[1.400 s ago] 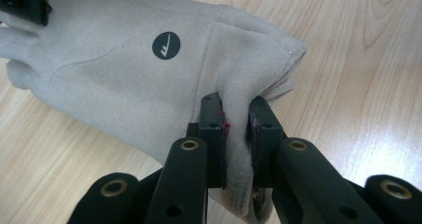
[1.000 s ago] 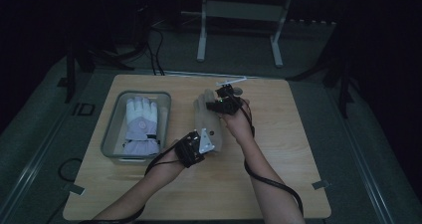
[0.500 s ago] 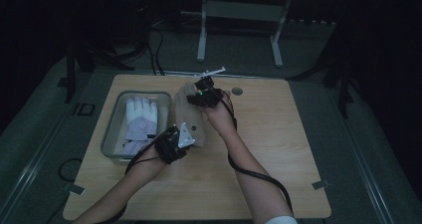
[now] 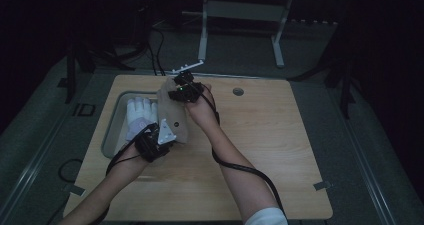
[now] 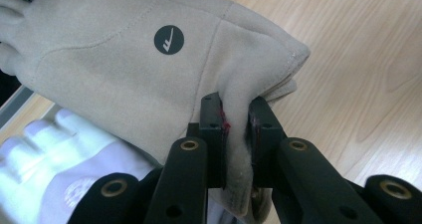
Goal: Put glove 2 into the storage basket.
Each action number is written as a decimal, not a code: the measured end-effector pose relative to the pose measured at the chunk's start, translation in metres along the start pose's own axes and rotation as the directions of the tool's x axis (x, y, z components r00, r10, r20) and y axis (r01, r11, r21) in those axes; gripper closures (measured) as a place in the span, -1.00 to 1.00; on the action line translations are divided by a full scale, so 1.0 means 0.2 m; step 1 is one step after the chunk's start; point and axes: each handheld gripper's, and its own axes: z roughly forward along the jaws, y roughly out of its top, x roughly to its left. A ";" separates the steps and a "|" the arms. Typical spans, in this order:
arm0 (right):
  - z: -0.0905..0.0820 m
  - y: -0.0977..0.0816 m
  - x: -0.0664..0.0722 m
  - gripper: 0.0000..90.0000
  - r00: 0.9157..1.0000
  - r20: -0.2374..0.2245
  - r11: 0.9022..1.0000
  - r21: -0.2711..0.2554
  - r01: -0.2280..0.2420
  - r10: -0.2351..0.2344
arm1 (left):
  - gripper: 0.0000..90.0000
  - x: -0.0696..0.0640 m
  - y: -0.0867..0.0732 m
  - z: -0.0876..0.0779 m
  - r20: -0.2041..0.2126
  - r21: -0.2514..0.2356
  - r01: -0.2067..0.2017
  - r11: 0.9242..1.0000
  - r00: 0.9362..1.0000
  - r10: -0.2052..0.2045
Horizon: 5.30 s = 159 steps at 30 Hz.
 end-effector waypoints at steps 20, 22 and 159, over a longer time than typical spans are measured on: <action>0.28 0.17 0.31 0.70 0.995 -0.057 0.997 0.026 0.079 -0.077 | 0.80 0.19 -0.28 -0.23 -0.084 0.030 0.089 0.996 0.993 -0.086; 0.29 0.17 0.32 0.70 0.995 -0.061 0.996 0.025 0.084 -0.083 | 0.80 0.19 -0.30 -0.23 -0.083 0.030 0.094 0.995 0.992 -0.091; -0.11 -1.10 -0.46 -0.63 0.996 -0.079 0.999 0.014 0.050 -0.049 | -0.67 -0.41 -0.14 0.43 0.368 -0.051 0.182 0.982 0.917 -0.150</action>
